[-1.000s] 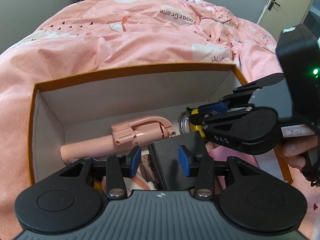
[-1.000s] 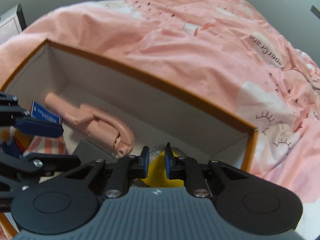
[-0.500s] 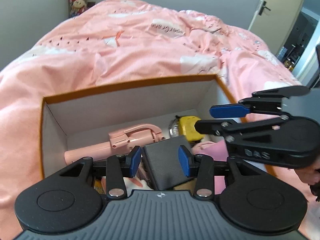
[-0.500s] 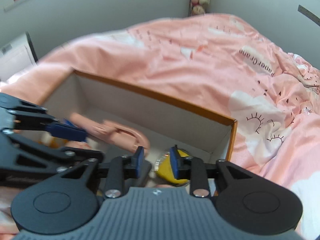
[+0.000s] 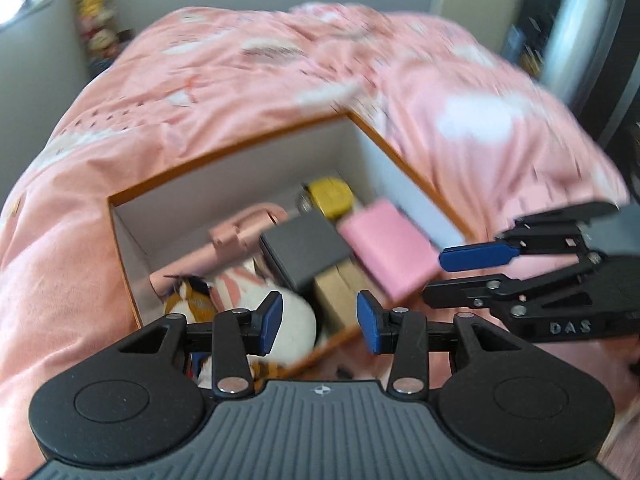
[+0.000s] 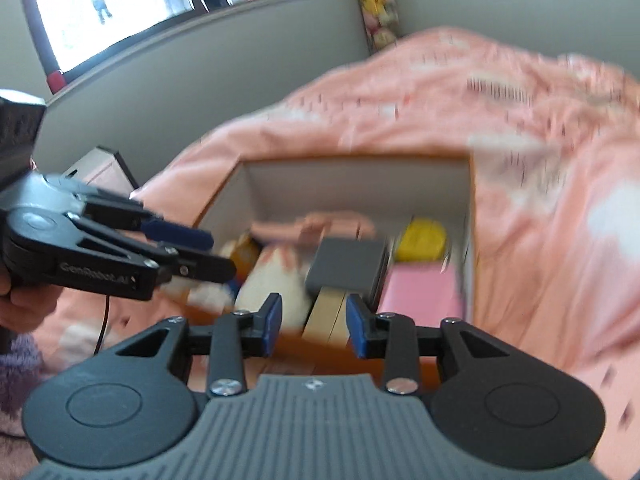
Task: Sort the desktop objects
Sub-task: 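Grasp the white charger with the right tool while the left tool grasps the card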
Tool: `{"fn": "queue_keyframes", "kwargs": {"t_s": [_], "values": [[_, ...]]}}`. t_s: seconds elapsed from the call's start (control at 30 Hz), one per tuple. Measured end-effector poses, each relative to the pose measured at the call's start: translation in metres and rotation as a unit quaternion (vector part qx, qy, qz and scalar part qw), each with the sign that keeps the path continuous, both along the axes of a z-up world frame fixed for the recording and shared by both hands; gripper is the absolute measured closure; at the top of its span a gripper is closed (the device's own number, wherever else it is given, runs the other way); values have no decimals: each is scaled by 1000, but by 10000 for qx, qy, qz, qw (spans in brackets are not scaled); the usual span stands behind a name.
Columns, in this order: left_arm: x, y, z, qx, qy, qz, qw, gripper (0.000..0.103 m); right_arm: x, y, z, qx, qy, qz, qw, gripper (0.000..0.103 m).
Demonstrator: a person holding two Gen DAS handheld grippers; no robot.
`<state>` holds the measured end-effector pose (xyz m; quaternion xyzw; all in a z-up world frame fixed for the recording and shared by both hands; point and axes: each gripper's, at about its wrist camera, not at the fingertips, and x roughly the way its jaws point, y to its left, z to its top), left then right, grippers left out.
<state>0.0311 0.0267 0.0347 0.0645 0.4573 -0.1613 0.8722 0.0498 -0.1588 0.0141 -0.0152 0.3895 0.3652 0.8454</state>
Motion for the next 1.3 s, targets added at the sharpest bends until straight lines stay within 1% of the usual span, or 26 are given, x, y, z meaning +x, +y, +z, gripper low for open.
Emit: {"fn": "queue_keyframes", "kwargs": {"t_s": [0.07, 0.13, 0.23, 0.3, 0.43, 0.5, 0.63, 0.83, 0.9, 0.93, 1.07, 1.2, 1.27, 1.3], "values": [[-7, -9, -7, 282, 106, -313, 9991, 55, -6, 2, -15, -26, 275, 10, 9996, 65], [-13, -16, -19, 540, 262, -460, 9971, 55, -10, 5, -31, -175, 500, 18, 9986, 65], [-21, -30, -35, 913, 370, -663, 9929, 55, -16, 14, -54, -588, 622, 97, 9963, 65], [-24, -38, -48, 1121, 522, -795, 9891, 55, -15, 20, -68, -733, 744, 207, 9943, 65], [-30, -48, -67, 1387, 770, -826, 9839, 55, -11, 25, -89, -962, 1012, 261, 9899, 64], [-32, -50, -72, 1494, 821, -833, 9818, 55, -9, 30, -96, -1094, 1098, 343, 9873, 59], [-32, -50, -81, 1586, 931, -788, 9798, 55, -8, 36, -107, -1299, 1195, 448, 9833, 58], [-29, -49, -88, 1607, 1025, -773, 9786, 55, -5, 42, -115, -1373, 1304, 493, 9807, 60], [-28, -47, -89, 1581, 1055, -756, 9789, 55, -4, 43, -117, -1356, 1355, 510, 9801, 63], [-27, -46, -90, 1568, 1066, -752, 9790, 55, -3, 42, -118, -1358, 1368, 501, 9800, 63], [-27, -42, -93, 1637, 1070, -795, 9775, 55, -6, 35, -112, -1321, 1310, 394, 9817, 64], [-29, -46, -94, 1838, 814, -1027, 9742, 55, -15, 19, -93, -1428, 1014, 75, 9845, 64], [-30, -53, -96, 1953, 676, -1237, 9706, 55, -14, 9, -88, -1510, 917, -167, 9841, 64], [-32, -59, -98, 2036, 625, -1387, 9672, 55, -12, 7, -90, -1537, 939, -297, 9832, 64]]}}
